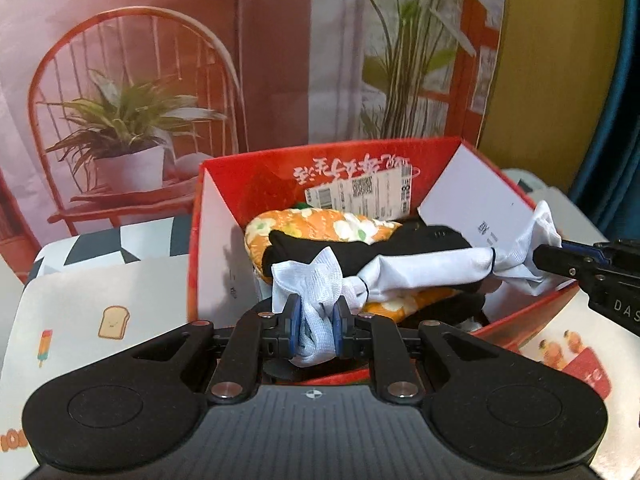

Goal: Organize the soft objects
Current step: 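Lift the white cloth into the red box and open both grippers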

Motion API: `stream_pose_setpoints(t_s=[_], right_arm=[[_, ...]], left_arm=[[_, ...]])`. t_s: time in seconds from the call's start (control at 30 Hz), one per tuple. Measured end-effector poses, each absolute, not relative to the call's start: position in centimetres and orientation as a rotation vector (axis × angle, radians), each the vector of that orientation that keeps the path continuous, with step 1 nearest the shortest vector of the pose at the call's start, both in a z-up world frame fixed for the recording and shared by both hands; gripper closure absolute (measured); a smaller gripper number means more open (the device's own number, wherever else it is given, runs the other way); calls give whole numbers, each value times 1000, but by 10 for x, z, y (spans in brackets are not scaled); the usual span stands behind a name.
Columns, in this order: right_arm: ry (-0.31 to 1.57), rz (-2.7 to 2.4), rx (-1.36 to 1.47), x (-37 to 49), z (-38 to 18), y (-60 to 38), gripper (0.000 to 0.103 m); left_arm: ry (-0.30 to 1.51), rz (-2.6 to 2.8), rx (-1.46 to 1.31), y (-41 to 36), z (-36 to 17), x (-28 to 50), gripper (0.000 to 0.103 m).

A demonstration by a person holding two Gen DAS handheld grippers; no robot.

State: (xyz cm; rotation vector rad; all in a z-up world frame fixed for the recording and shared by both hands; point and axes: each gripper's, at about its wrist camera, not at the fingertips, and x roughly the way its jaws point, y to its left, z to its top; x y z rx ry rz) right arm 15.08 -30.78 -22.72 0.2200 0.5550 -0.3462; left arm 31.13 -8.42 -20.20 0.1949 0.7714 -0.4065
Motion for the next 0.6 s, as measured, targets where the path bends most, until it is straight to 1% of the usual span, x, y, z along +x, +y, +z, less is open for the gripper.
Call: stream_pose_setpoints(t_s=[0.27, 0.33, 0.37, 0.43, 0.47, 0.5, 0.57, 0.6], right_arm=[[619, -328, 199, 178, -244, -303, 94], [627, -327, 204, 184, -246, -302, 94], [629, -327, 206, 185, -247, -302, 93], [628, -328, 208, 186, -248, -301, 92], [626, -329, 209, 186, -248, -302, 87], [622, -331, 210, 184, -247, -302, 85], [608, -342, 212, 180, -246, -302, 75], [603, -347, 217, 177, -245, -303, 72]], left_arm=[[795, -400, 196, -91, -210, 330, 85], [792, -401, 184, -91, -211, 334, 85], [789, -407, 174, -90, -211, 335, 82], [784, -418, 153, -86, -211, 337, 74], [783, -426, 143, -84, -211, 337, 64], [779, -431, 133, -82, -210, 336, 52], [764, -434, 121, -78, -206, 333, 42], [754, -439, 117, -76, -203, 330, 38]])
